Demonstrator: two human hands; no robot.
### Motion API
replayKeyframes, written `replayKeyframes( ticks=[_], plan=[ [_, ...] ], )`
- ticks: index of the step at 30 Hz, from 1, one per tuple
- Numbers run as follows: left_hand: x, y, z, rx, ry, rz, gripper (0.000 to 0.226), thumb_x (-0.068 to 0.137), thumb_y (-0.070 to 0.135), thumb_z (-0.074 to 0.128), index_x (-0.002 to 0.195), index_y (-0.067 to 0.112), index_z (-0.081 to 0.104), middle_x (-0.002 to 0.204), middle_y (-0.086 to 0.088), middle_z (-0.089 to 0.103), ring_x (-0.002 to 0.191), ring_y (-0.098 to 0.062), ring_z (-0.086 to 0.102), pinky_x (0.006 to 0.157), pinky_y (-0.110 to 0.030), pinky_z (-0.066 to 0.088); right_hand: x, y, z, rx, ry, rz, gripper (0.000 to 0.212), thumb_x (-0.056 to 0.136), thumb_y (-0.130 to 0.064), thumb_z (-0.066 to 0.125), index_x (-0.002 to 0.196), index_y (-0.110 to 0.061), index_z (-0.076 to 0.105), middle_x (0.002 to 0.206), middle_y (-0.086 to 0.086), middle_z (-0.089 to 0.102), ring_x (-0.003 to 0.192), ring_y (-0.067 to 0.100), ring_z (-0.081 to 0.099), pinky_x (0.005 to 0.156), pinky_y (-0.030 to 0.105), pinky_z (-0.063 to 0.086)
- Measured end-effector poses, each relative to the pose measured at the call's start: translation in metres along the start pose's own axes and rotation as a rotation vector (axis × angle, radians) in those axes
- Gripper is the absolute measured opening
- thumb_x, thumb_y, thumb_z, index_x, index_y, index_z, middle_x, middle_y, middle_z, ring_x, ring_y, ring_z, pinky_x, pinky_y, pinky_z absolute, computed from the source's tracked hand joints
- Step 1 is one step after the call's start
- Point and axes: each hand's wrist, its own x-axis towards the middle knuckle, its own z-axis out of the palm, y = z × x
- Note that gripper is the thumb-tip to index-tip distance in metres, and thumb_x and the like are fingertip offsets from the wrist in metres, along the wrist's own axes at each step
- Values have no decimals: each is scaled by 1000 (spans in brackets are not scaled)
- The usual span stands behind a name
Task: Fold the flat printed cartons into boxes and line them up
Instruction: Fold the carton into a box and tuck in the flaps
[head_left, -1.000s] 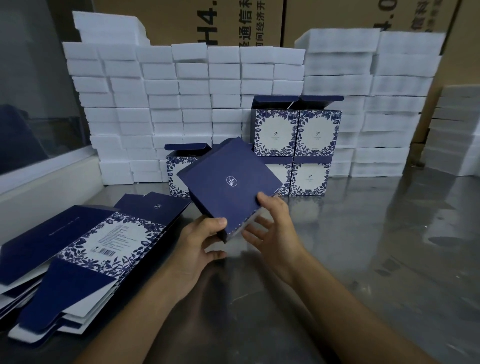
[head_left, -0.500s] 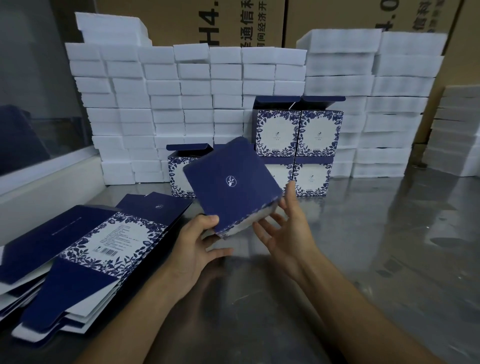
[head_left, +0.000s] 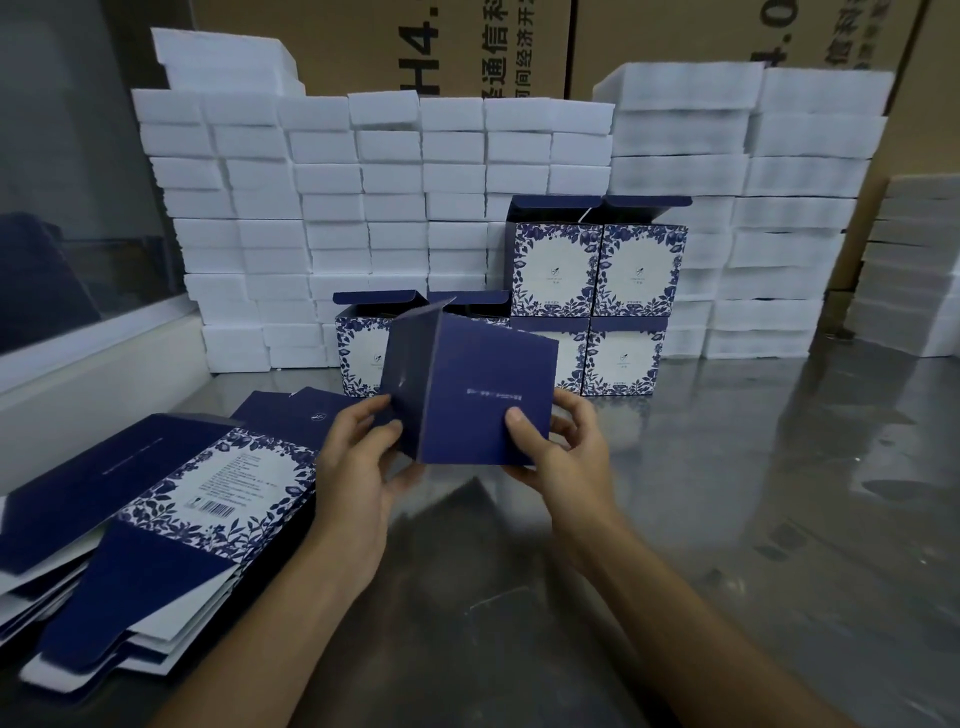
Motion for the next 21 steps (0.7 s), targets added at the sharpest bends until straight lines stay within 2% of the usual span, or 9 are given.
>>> replayKeyframes(
  ticks=[1,3,5,7,9,11,14,18,21],
  plan=[
    [0,0,0,9,-10,1,20,97,11,54,108,20,67,114,-12,70,99,-22,70,67,-34,59,-1,2,0,-69,-6,-48,34,89,-16,75,114,-26,54,114,1,66,101,17,68,83,40,62],
    [-2,-2,-1,13,-38,-9,22,96,28,58,114,22,69,108,-3,74,100,-17,71,74,-38,60,-3,7,1,-209,-31,-160,34,86,-18,78,106,-29,53,109,-8,66,99,6,65,82,28,59],
    [-4,-1,0,50,-43,-16,27,86,49,65,107,34,71,108,3,74,100,-16,70,75,-41,60,-4,12,3,-309,-52,-241,35,84,-18,80,99,-31,52,107,-11,65,98,-1,62,79,18,54],
    [-6,2,2,118,-31,-38,40,66,67,71,99,45,70,110,7,73,104,-17,69,77,-46,60,-4,15,4,-393,-59,-313,36,81,-15,81,96,-28,51,108,-6,65,102,4,62,85,29,55],
    [-8,4,3,127,-27,-112,66,53,77,72,110,44,65,113,7,71,107,-19,67,79,-53,58,-5,16,4,-499,-117,-391,37,78,-14,83,94,-24,51,107,-4,61,103,9,60,84,42,57],
    [-7,7,2,50,-32,-210,82,53,77,71,124,37,59,112,4,72,104,-22,69,78,-60,56,-7,17,4,-656,-213,-485,36,76,-19,84,92,-23,52,103,-7,53,97,8,57,80,40,55],
    [-3,12,-1,-2,21,-264,72,66,61,76,128,30,56,114,-4,71,101,-28,70,78,-61,55,-8,17,4,-762,-319,-552,33,74,-25,82,87,-23,52,99,-9,49,90,8,55,78,29,50],
    [0,11,-4,57,95,-82,39,74,42,77,107,35,59,107,-1,73,99,-25,69,81,-53,56,-12,14,7,-734,-397,-491,11,73,-27,68,76,-19,60,82,-8,60,78,7,59,69,23,46],
    [0,13,-5,88,59,70,39,65,39,78,100,37,62,102,3,74,94,-20,72,72,-40,58,-11,11,6,-657,-360,-349,17,71,-28,51,63,-15,59,67,-1,65,68,14,60,67,37,49]
  ],
)
